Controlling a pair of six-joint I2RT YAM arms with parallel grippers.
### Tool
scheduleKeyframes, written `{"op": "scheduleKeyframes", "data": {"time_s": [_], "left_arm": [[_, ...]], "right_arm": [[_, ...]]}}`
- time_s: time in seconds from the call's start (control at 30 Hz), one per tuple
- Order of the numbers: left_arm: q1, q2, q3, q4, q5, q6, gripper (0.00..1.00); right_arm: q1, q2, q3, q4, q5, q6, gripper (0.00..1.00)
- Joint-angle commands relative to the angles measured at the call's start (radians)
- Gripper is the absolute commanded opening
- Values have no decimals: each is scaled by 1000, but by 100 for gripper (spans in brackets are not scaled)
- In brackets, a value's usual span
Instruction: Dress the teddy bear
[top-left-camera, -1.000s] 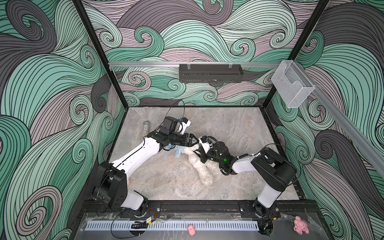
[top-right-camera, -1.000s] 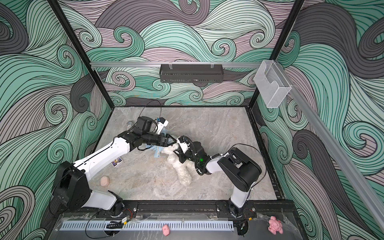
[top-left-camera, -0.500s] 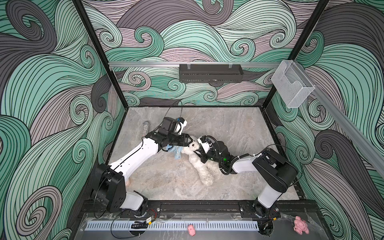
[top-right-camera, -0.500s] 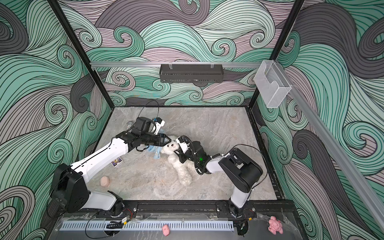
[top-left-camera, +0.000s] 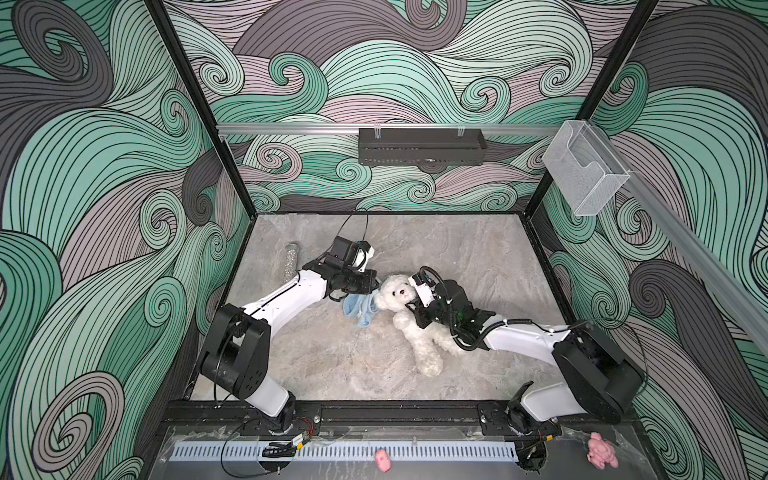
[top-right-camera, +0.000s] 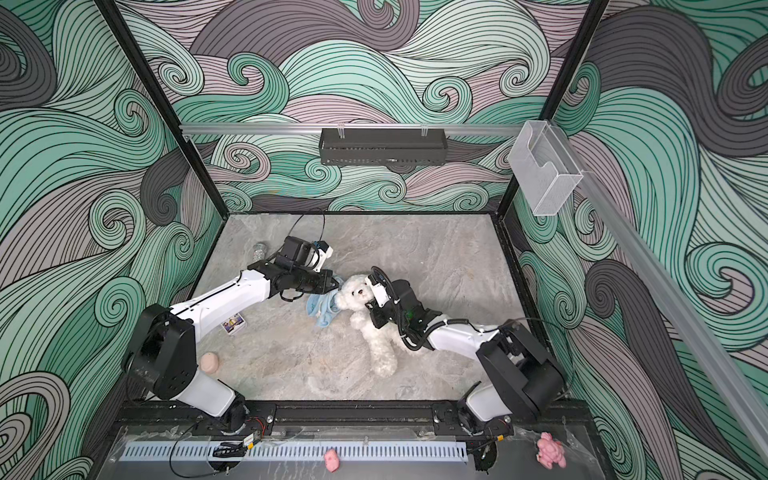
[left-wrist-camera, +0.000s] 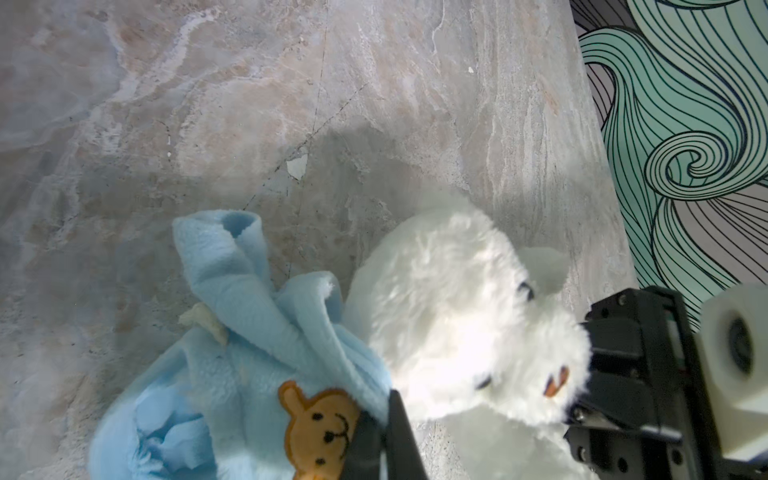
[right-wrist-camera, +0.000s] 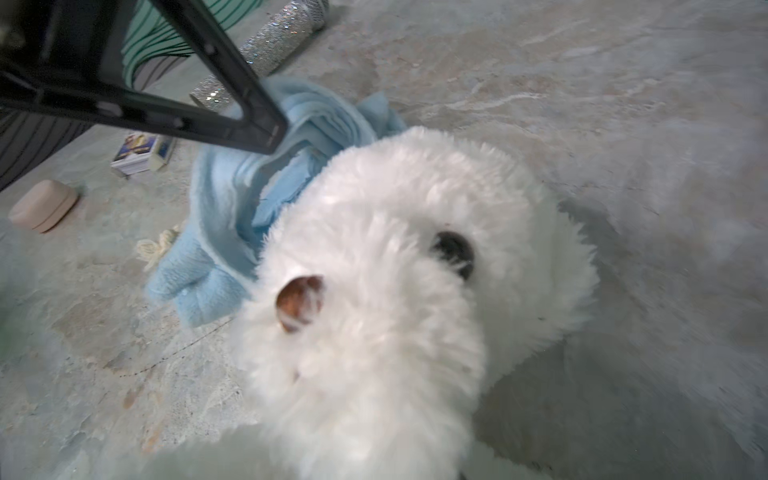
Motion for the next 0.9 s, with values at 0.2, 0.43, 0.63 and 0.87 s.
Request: {"op": "scheduleKeyframes", "data": {"time_s": [0.2,0.43,0.63,0.87], "left_arm": [[18,33,-8,61,164,17,0],[18,40,-11,102,211,-31,0],[20,59,3,93,199,-35,0],[21,73,3,113,210,-47,0]], "right_arm": [[21,-132,83,-308,366,120,11],[129,-4,161,-261,379,180,11],[197,25,161,-213,360,204,10],[204,-3,86,-54,256,195,11]]}}
